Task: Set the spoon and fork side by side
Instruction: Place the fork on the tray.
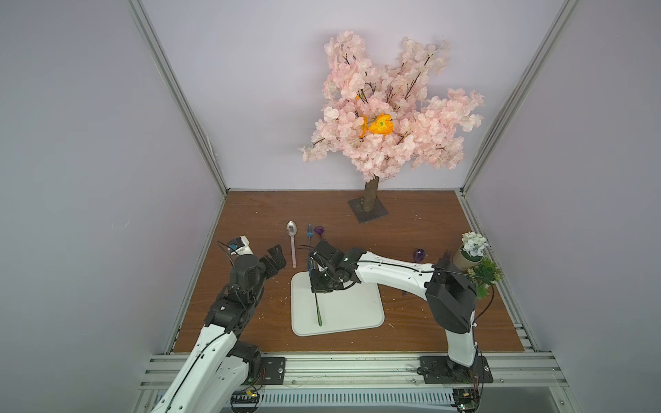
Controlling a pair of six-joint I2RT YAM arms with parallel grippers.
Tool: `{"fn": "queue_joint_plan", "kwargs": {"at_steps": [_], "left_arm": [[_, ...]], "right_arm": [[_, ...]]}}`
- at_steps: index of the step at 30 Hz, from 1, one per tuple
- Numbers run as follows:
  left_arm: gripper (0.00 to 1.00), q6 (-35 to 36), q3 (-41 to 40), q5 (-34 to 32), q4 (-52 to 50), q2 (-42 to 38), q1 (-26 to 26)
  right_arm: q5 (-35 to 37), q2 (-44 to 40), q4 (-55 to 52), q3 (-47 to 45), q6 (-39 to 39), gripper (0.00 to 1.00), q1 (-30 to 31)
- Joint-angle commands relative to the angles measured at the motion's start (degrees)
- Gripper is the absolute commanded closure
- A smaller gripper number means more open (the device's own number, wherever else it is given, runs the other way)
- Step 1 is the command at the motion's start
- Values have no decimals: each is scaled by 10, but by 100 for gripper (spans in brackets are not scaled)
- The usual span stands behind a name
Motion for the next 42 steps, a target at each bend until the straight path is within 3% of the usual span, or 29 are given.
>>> {"fn": "queue_joint_plan", "kwargs": {"at_steps": [1,8,42], "left_arm": [[1,-2,-8,3,-7,-9,7],[0,-3,-15,-1,-4,-25,7],[0,-4,-18,0,-5,-39,7]], "right_arm": [[-8,18,30,13,59,100,20],[-1,57,-15,67,71,100,37],[25,135,-52,124,72,100,35]]}}
